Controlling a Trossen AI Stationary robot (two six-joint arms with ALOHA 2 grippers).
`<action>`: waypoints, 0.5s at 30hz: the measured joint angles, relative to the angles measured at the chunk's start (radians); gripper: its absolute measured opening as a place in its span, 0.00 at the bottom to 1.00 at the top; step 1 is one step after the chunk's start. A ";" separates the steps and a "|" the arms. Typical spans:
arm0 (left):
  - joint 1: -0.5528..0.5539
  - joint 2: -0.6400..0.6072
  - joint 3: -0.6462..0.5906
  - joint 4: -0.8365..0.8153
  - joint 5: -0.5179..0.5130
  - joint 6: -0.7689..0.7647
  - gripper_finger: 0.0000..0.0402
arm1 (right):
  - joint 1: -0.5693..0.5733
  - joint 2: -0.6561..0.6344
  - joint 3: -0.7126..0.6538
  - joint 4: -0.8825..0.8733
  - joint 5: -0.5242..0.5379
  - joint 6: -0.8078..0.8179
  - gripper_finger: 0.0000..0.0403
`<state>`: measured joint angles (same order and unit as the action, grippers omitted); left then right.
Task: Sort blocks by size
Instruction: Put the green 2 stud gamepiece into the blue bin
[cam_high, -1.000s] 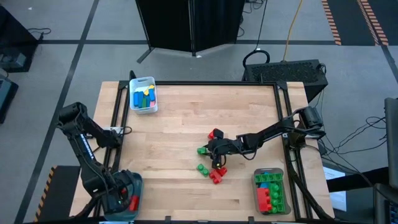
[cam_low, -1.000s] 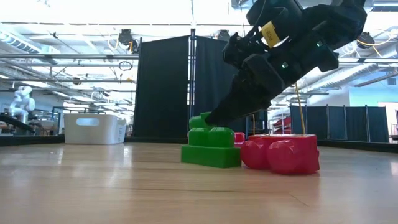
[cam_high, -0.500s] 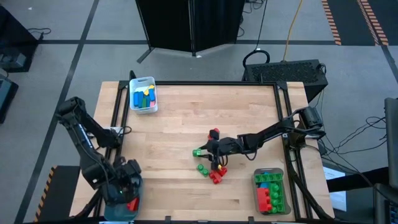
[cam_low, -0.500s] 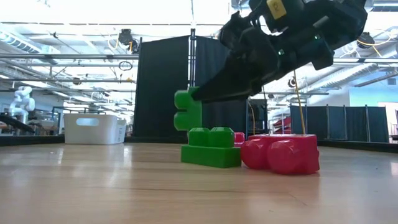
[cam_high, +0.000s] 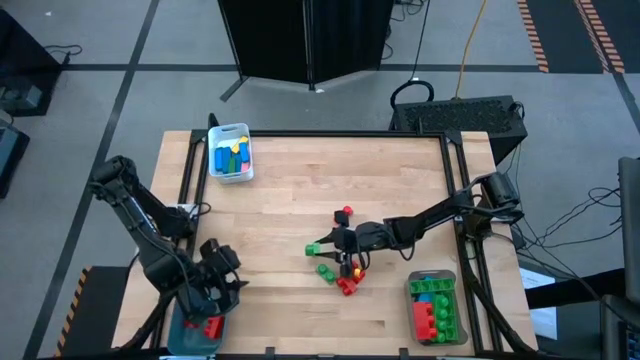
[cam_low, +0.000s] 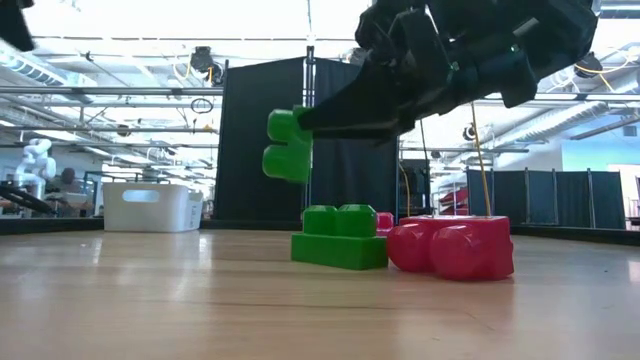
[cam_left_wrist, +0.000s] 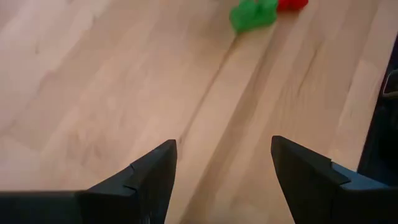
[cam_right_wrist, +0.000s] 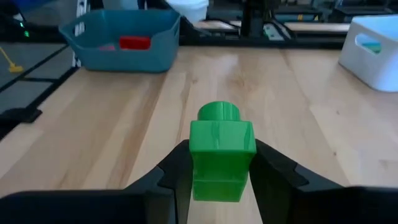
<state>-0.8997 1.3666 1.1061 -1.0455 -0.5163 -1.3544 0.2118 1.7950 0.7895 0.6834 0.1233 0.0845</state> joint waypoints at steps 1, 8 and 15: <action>0.003 0.000 0.000 0.008 -0.018 0.014 0.61 | 0.000 -0.001 0.000 0.007 -0.001 0.000 0.30; 0.027 0.030 0.000 0.056 -0.135 0.092 0.61 | 0.001 -0.004 0.000 0.044 -0.027 0.000 0.30; 0.065 0.111 -0.001 0.093 -0.246 0.120 0.61 | 0.013 -0.035 -0.001 0.041 -0.027 -0.026 0.30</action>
<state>-0.8349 1.4775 1.1053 -0.9528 -0.7623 -1.2344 0.2244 1.7603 0.7887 0.7248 0.0962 0.0589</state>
